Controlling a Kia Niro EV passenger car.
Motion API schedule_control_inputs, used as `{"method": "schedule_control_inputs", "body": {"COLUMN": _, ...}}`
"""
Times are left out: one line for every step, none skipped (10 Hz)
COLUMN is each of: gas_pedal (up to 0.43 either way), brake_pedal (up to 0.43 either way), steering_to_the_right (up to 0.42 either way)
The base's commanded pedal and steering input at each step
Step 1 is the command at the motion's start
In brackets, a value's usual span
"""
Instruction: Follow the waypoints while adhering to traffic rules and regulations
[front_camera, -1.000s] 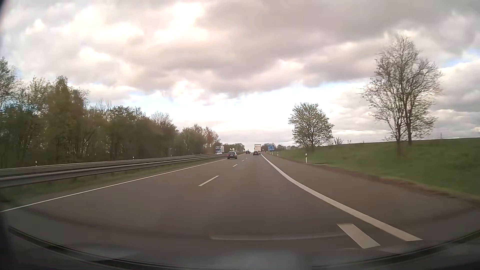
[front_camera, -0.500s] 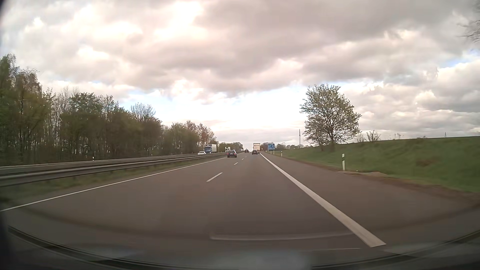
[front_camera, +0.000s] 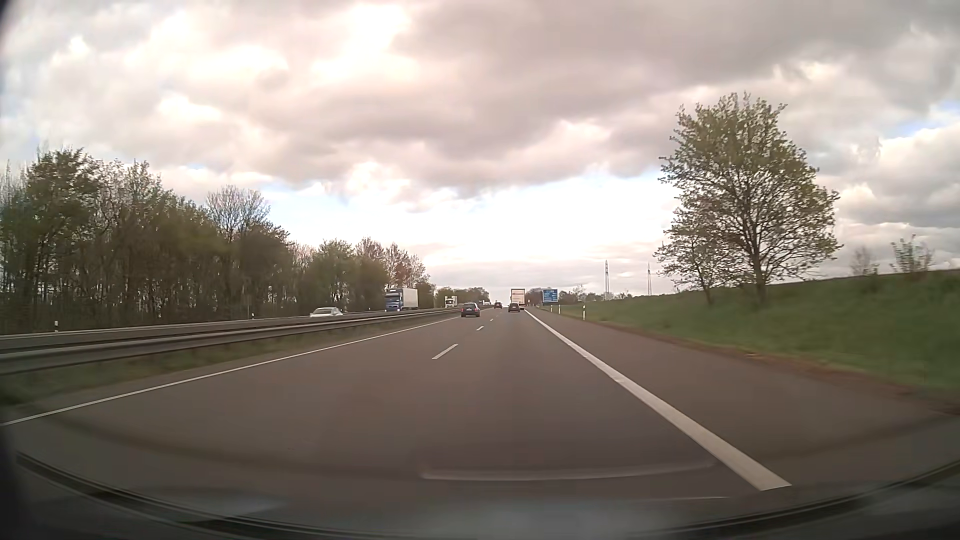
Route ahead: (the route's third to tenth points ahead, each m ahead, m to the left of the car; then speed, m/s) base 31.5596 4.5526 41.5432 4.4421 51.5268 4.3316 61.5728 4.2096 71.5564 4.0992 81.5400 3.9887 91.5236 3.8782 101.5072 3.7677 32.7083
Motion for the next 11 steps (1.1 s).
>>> {"method": "schedule_control_inputs", "body": {"gas_pedal": 0.370, "brake_pedal": 0.000, "steering_to_the_right": -0.005}}
{"method": "schedule_control_inputs", "body": {"gas_pedal": 0.370, "brake_pedal": 0.000, "steering_to_the_right": -0.005}}
{"method": "schedule_control_inputs", "body": {"gas_pedal": 0.370, "brake_pedal": 0.000, "steering_to_the_right": -0.005}}
{"method": "schedule_control_inputs", "body": {"gas_pedal": 0.370, "brake_pedal": 0.000, "steering_to_the_right": -0.005}}
{"method": "schedule_control_inputs", "body": {"gas_pedal": 0.370, "brake_pedal": 0.000, "steering_to_the_right": -0.005}}
{"method": "schedule_control_inputs", "body": {"gas_pedal": 0.370, "brake_pedal": 0.000, "steering_to_the_right": -0.005}}
{"method": "schedule_control_inputs", "body": {"gas_pedal": 0.370, "brake_pedal": 0.000, "steering_to_the_right": -0.005}}
{"method": "schedule_control_inputs", "body": {"gas_pedal": 0.370, "brake_pedal": 0.000, "steering_to_the_right": -0.005}}
{"method": "schedule_control_inputs", "body": {"gas_pedal": 0.370, "brake_pedal": 0.000, "steering_to_the_right": -0.005}}
{"method": "schedule_control_inputs", "body": {"gas_pedal": 0.370, "brake_pedal": 0.000, "steering_to_the_right": -0.005}}
{"method": "schedule_control_inputs", "body": {"gas_pedal": 0.370, "brake_pedal": 0.000, "steering_to_the_right": -0.005}}
